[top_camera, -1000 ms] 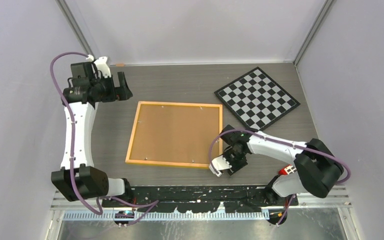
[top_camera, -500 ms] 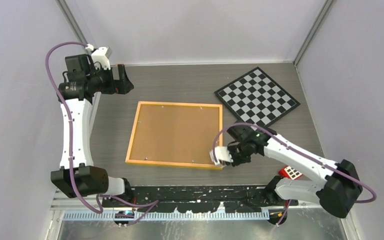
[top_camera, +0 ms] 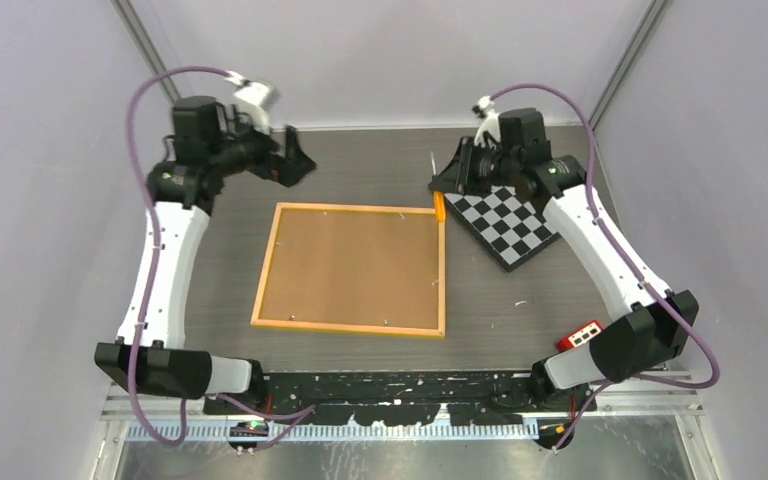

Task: Take the photo out of the frame

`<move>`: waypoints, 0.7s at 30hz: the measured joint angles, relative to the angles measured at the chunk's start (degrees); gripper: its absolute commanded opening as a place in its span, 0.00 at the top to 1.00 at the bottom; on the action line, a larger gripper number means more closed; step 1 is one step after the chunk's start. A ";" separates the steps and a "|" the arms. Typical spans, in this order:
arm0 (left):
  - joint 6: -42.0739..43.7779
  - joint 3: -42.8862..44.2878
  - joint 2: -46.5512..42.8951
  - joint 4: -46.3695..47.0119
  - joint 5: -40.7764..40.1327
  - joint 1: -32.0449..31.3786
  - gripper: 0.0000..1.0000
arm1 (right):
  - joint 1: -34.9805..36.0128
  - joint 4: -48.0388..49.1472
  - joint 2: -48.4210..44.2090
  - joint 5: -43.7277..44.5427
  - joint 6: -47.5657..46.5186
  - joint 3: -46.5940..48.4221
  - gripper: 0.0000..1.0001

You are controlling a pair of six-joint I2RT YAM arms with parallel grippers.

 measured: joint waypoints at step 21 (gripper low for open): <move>72.22 -23.10 -6.78 2.10 -7.10 -46.69 0.10 | -3.17 3.50 4.55 -11.85 42.84 -10.16 1.00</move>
